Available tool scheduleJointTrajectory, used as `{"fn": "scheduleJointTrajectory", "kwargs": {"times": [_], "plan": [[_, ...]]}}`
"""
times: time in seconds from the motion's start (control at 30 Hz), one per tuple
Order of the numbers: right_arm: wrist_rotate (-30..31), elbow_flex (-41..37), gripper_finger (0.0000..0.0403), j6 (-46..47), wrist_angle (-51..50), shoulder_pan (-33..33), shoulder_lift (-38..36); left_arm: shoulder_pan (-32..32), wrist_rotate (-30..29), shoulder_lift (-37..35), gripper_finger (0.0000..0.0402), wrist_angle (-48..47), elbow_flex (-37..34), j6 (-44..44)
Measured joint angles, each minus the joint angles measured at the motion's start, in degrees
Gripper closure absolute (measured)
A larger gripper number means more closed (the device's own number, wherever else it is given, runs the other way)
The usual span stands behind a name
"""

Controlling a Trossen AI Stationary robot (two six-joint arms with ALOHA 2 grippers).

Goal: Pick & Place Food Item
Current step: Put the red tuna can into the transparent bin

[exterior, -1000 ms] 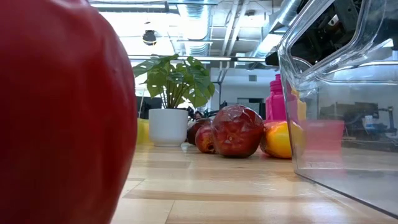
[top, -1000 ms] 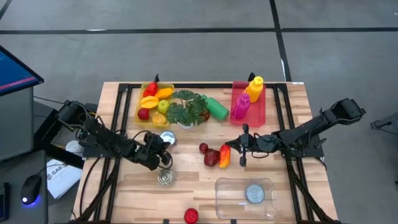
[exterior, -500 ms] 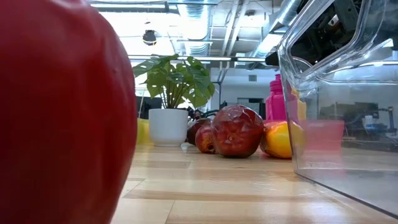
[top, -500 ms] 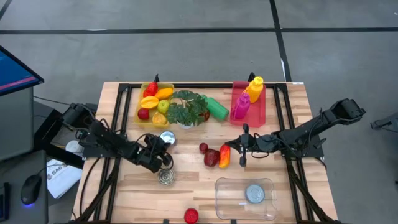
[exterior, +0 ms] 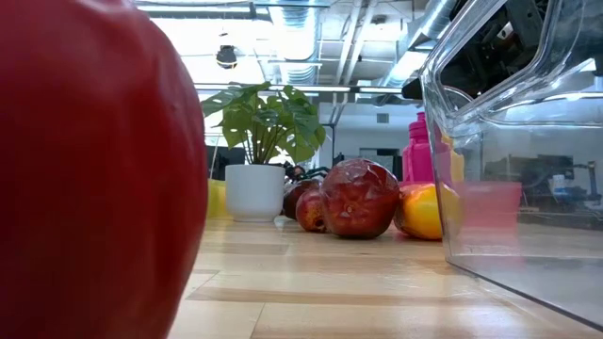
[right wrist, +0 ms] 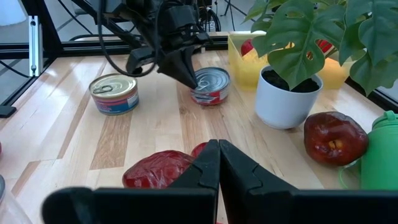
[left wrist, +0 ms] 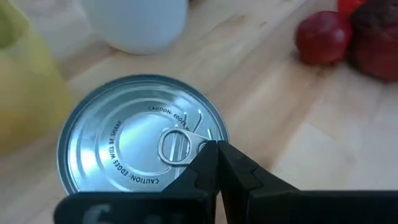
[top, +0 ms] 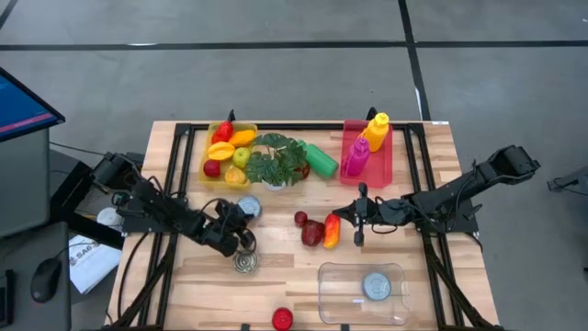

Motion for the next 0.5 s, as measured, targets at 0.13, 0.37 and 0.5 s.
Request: {"fn": "scheduleJointTrajectory", "kwargs": {"times": [0.13,0.37,0.5], "plan": [[0.0,0.0,0.0403,0.0,0.0,0.0,0.0,-0.9,0.3,0.0,0.0402,0.6,0.0,0.2],[0.0,0.0,0.0403,0.0,0.0,0.0,0.0,-1.1,0.5,0.0,0.0402,0.7,0.0,0.1],[0.0,0.0,0.0403,0.0,0.0,0.0,0.0,-1.4,0.8,0.0,0.0402,0.8,0.0,1.3]]}}
